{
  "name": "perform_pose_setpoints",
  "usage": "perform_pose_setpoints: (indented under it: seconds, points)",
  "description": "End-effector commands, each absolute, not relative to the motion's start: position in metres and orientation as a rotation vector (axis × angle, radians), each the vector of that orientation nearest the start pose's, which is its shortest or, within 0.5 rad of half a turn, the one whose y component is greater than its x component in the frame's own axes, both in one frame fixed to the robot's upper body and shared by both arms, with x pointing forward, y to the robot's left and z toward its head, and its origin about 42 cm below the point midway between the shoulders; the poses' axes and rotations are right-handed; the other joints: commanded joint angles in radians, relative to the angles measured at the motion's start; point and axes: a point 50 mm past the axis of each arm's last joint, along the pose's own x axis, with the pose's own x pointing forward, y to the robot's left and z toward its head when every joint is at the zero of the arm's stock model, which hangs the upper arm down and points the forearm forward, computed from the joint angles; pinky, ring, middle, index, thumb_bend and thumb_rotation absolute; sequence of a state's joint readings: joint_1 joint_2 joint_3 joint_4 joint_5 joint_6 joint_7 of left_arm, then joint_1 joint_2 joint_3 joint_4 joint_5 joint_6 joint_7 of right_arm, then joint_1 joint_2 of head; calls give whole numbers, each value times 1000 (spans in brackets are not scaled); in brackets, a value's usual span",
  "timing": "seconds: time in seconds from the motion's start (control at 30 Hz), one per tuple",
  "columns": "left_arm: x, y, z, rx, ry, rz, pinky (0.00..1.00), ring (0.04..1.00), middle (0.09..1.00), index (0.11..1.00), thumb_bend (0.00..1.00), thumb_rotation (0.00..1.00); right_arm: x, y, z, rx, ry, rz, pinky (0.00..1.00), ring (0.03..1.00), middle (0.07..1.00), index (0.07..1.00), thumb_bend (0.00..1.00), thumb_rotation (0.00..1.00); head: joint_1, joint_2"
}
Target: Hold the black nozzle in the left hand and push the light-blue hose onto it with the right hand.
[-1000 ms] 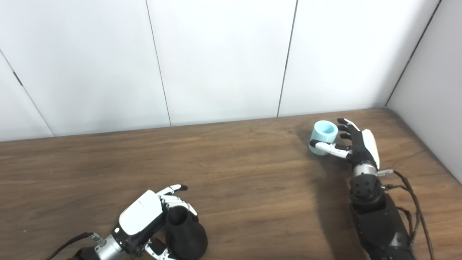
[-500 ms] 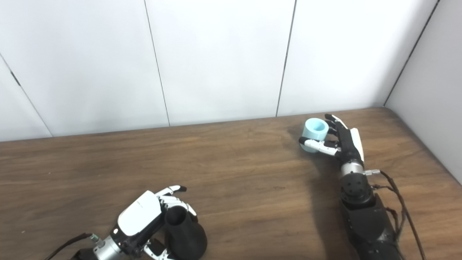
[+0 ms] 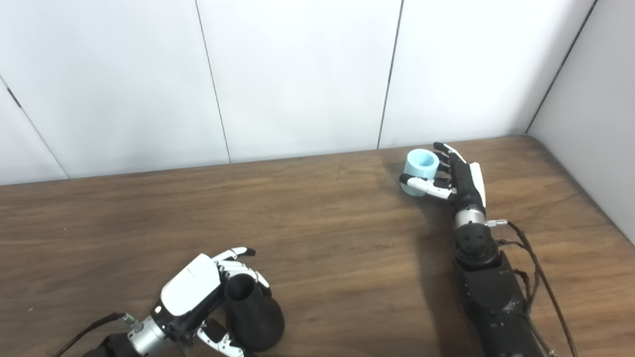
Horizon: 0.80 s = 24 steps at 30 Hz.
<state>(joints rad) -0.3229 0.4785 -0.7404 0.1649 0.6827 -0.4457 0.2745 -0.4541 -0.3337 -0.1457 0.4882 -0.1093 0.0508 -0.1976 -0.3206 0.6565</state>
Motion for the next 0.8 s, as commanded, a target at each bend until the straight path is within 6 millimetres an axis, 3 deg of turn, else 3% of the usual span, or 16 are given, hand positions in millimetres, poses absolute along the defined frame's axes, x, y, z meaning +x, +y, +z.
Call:
perform_pose_setpoints:
  seconds: [0.0, 0.4, 0.6, 0.77]
  points:
    - [264, 179, 65, 949, -578, -835, 848, 491, 482, 482, 524, 0, 435, -354, 166, -365, 14, -309, 712, 785, 819, 836, 964, 257, -1, 2]
    - [263, 179, 64, 943, -573, -834, 842, 489, 483, 481, 523, 0, 433, -348, 167, -394, 0, -299, 754, 833, 857, 885, 979, 211, -1, 3]
    - [264, 179, 64, 951, -579, -834, 844, 489, 483, 481, 524, 0, 432, -347, 164, -315, -11, -277, 851, 934, 965, 969, 979, 174, 2, 3]
    - [264, 179, 64, 946, -575, -836, 847, 489, 482, 482, 524, 0, 432, -345, 163, -326, -6, -279, 908, 978, 998, 987, 1000, 222, 2, 3]
